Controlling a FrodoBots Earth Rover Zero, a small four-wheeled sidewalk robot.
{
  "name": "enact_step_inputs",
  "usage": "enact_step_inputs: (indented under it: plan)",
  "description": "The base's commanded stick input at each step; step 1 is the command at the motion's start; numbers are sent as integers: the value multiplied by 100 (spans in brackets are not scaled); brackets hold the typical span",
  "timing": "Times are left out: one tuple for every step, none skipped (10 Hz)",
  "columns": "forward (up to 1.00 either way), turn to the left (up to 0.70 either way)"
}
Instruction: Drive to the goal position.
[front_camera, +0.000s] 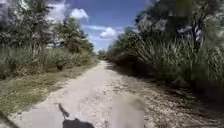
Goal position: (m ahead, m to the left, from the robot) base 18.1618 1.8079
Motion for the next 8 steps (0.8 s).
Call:
enact_step_inputs:
  plan:
    - [85, 0]
    - [85, 0]
    - [85, 0]
    - [85, 0]
    - [85, 0]
    - [85, 0]
    - [85, 0]
    - [85, 0]
